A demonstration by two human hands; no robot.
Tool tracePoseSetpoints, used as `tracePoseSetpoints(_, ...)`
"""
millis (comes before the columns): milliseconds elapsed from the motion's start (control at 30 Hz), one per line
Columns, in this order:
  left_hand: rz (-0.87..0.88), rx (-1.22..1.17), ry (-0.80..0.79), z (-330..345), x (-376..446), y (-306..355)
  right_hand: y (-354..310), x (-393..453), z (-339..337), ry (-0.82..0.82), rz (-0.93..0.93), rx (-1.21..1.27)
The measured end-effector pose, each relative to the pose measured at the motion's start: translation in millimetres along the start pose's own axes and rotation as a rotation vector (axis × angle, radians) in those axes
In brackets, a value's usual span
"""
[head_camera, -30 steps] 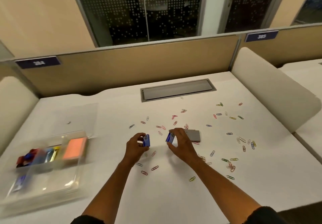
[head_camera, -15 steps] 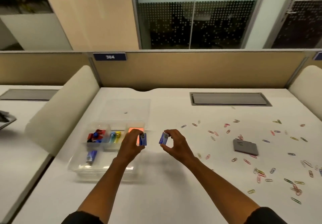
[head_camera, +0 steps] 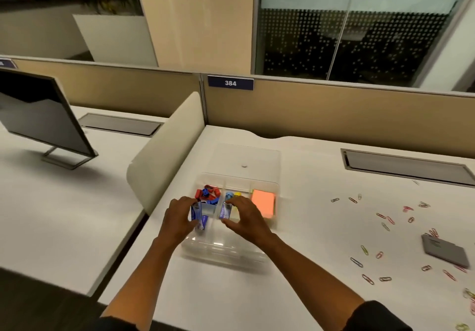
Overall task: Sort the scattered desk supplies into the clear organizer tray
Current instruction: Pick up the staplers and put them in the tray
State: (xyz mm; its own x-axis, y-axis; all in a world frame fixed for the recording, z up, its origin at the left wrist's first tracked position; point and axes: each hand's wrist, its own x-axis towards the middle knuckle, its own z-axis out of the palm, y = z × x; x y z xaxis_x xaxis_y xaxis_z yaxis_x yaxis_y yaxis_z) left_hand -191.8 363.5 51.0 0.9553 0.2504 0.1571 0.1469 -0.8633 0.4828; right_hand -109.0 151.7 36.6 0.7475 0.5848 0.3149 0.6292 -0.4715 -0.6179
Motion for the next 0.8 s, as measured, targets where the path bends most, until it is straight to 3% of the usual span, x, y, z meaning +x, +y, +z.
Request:
tracePoseSetpoints(333,0.028,0.173,-0.081,15,10,-17,-22,15,30,-0.033,0.024,-0.014)
tracePoseSetpoints(800,0.060,0.147,-0.258,13,18,-35,-24,23,31,-0.073,0.090,-0.042)
